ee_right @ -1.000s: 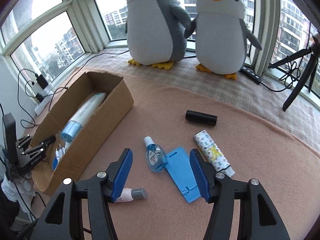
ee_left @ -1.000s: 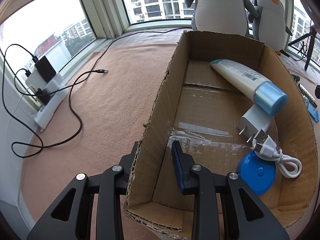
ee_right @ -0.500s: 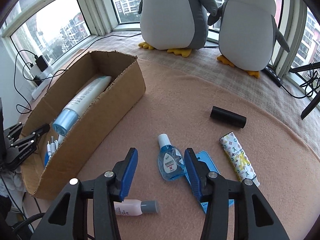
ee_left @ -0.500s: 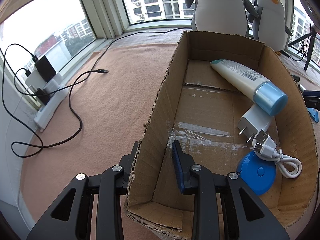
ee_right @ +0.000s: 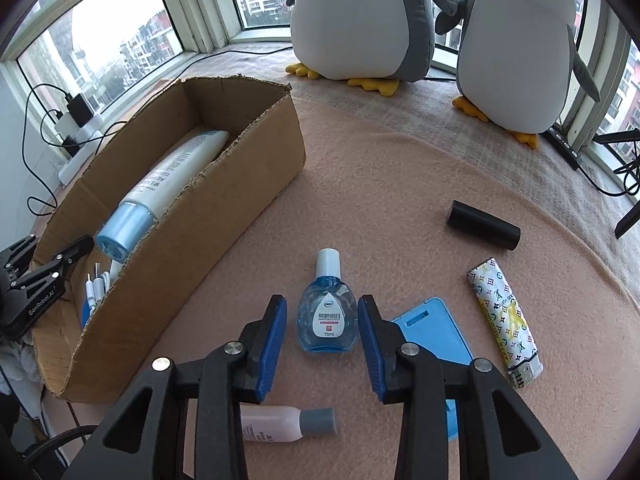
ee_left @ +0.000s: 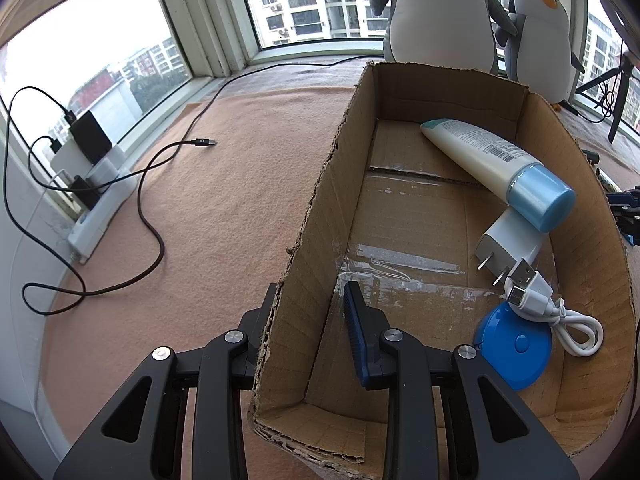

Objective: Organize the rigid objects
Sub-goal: 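Move the right gripper to the blue eye-drop bottle and grasp it, then carry the eye-drop bottle into the box and release it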

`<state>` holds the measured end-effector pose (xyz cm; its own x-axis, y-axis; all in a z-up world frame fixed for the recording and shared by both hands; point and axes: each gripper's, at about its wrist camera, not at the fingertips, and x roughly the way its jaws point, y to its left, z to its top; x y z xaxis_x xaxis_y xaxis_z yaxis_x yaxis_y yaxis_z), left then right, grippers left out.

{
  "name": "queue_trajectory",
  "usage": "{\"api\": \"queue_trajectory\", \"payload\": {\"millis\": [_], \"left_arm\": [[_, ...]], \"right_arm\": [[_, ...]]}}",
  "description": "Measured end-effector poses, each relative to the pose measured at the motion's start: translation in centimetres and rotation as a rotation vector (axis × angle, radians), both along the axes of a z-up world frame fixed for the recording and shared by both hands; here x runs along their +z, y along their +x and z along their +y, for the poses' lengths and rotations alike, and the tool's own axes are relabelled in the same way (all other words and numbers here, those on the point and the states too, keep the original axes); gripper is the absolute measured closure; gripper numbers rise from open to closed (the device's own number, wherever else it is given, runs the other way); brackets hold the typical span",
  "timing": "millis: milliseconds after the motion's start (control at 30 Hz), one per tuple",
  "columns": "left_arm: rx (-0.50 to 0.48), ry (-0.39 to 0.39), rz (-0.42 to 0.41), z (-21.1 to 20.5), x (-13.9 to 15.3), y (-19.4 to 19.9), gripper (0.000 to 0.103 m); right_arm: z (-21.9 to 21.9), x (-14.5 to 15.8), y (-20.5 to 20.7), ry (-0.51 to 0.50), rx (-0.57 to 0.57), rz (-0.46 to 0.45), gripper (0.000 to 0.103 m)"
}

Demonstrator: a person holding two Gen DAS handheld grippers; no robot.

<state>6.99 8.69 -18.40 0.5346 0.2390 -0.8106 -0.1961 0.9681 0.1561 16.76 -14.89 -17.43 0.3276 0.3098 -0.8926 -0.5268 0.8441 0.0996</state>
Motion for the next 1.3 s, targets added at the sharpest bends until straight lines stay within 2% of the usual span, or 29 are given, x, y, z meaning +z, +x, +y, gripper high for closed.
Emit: {"api": "queue_trajectory", "payload": {"millis": [367,700,967,1300], "left_arm": [[0.001,-0.006,0.000,0.0,0.0,0.0,0.075],[0.000,-0.007,-0.001,0.0,-0.1,-0.1,0.075],[-0.001,-0.007,-0.001,0.0,-0.1,-0.1,0.075],[0.001,-0.011,-0.004,-0.1,-0.1,-0.1,0.075]], "right_arm": [[0.4,0.1,-0.2,-0.036,-0.010,-0.018,0.075],[0.9,5.4,-1.5,0.071,-0.010,-0.088,0.075],[5.0,8.8,-2.5,0.165,0.062,-0.120,0.075],[10.9,8.2,-2.6,0.201,0.137,-0.100,0.075]]}}
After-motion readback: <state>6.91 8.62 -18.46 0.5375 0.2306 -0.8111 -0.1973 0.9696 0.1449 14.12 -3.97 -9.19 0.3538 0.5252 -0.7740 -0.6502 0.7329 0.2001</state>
